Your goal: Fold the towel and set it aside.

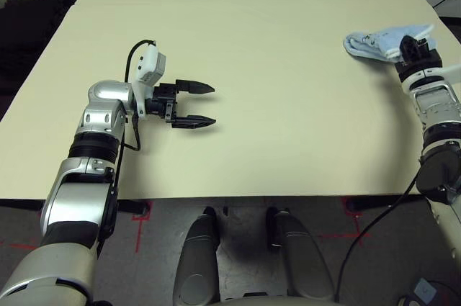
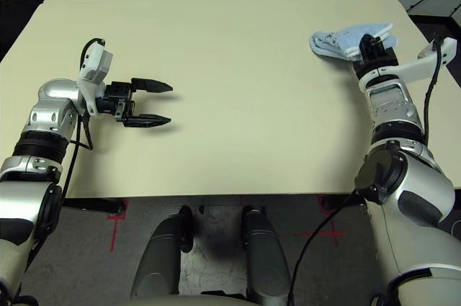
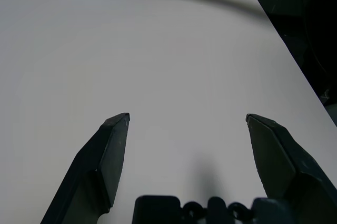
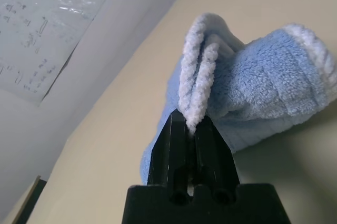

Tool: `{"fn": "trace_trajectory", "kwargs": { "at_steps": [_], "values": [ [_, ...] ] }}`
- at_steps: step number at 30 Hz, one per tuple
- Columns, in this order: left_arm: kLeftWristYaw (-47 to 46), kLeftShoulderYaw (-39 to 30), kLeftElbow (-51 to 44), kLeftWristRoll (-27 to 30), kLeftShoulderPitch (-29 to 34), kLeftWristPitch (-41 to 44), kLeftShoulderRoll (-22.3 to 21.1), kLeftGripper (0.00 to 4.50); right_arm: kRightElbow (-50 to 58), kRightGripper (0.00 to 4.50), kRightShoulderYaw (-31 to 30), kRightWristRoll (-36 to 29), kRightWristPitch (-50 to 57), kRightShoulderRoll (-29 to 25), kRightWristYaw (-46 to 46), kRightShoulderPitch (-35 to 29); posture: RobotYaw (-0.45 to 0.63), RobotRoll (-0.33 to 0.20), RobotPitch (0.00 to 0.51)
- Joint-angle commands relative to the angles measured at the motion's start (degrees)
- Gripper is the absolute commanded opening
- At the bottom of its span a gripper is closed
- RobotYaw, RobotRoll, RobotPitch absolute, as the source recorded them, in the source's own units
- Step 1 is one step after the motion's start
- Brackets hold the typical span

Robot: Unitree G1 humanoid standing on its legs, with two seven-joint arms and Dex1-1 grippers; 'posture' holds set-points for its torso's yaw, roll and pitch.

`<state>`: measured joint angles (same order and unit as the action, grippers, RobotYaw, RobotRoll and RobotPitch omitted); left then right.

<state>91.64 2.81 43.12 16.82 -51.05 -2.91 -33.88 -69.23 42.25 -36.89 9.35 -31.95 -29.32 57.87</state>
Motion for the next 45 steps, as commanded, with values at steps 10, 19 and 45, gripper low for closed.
{"fn": "trace_trajectory", "kwargs": {
  "at_steps": [10, 19, 45],
  "values": [
    [0.6, 0.3, -0.8, -0.8, 0.6, -0.2, 0.0, 4.50, 19.8, 1.25, 0.9, -3.8, 12.9, 3.8, 13.1, -11.6, -0.06, 0.000, 0.214],
    [0.5, 0.3, -0.3, -1.1, 0.5, -0.8, 0.7, 4.50, 52.7, 4.44, 2.1, -13.6, 27.2, 15.5, 31.6, -23.1, -0.08, 0.000, 0.216],
    [-12.0, -5.6, -4.3, 1.7, -0.7, 13.5, 2.0, 4.50, 48.2, 4.48, -13.1, -12.2, 41.3, 8.0, 26.5, -10.6, -0.05, 0.000, 0.205]
  ]
}}
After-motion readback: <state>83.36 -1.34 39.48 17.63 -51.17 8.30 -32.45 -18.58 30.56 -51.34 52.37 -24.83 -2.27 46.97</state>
